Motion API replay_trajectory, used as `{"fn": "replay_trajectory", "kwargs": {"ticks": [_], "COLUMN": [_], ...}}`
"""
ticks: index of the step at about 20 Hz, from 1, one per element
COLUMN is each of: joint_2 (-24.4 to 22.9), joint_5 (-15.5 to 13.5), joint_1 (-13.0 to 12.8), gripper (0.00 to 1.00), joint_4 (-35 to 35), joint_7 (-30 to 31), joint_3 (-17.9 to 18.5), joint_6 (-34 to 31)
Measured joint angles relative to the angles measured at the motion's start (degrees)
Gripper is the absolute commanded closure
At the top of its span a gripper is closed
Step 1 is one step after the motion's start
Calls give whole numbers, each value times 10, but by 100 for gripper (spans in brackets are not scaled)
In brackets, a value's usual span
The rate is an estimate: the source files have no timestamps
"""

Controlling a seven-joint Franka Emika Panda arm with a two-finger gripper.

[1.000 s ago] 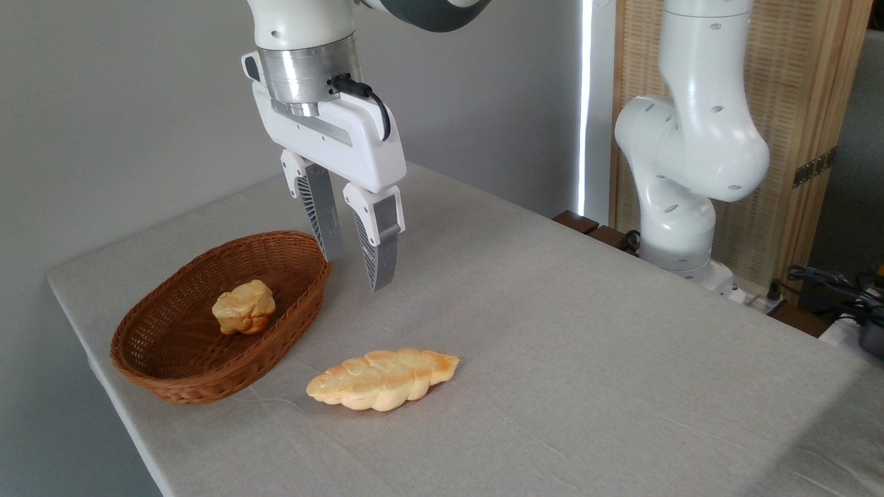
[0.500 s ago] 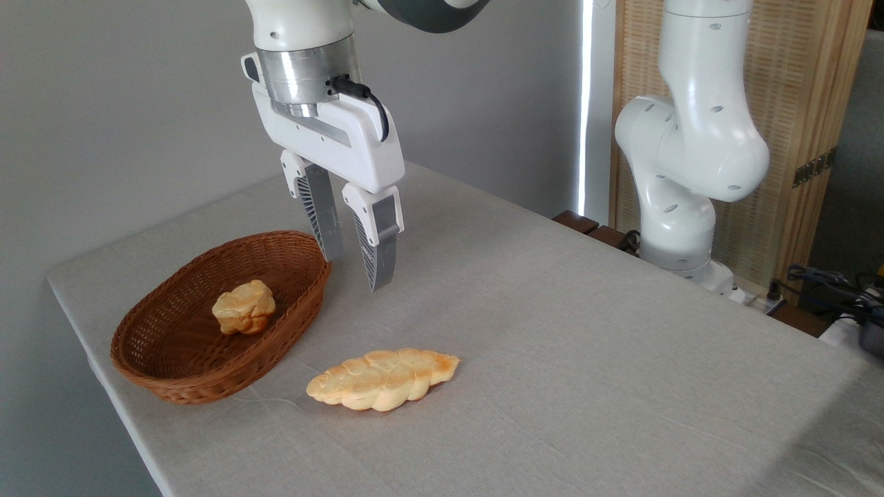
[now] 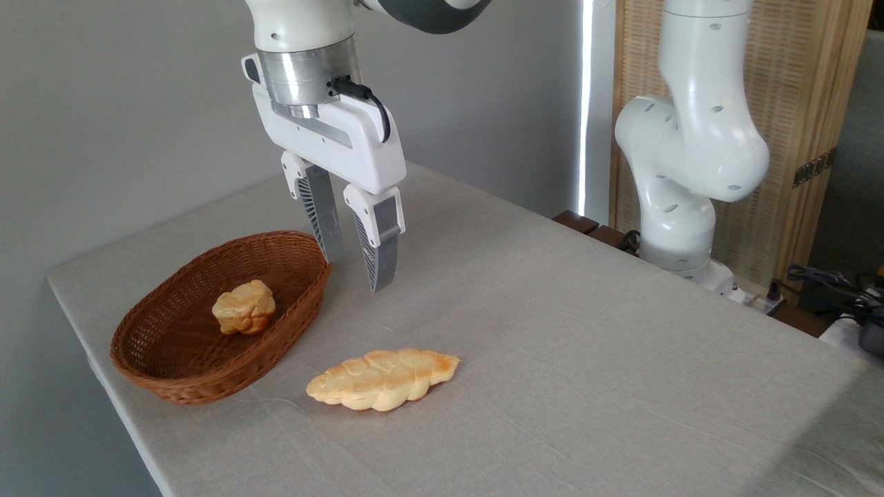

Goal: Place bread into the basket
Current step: 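Move the gripper over the long golden bread and lower onto it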

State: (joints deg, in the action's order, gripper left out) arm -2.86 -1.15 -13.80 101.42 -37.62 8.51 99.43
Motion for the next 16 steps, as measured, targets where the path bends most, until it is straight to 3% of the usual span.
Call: {"fn": "replay_trajectory", "kwargs": {"ticks": [6,16], "joint_2": [2,23], "joint_5": [0,0], "joint_1": [0,-1], "gripper": [0,0], "joint_4": [0,9], "joint_7": [-5,-114], "joint_3": [0,-1], "joint_6": [0,22]}}
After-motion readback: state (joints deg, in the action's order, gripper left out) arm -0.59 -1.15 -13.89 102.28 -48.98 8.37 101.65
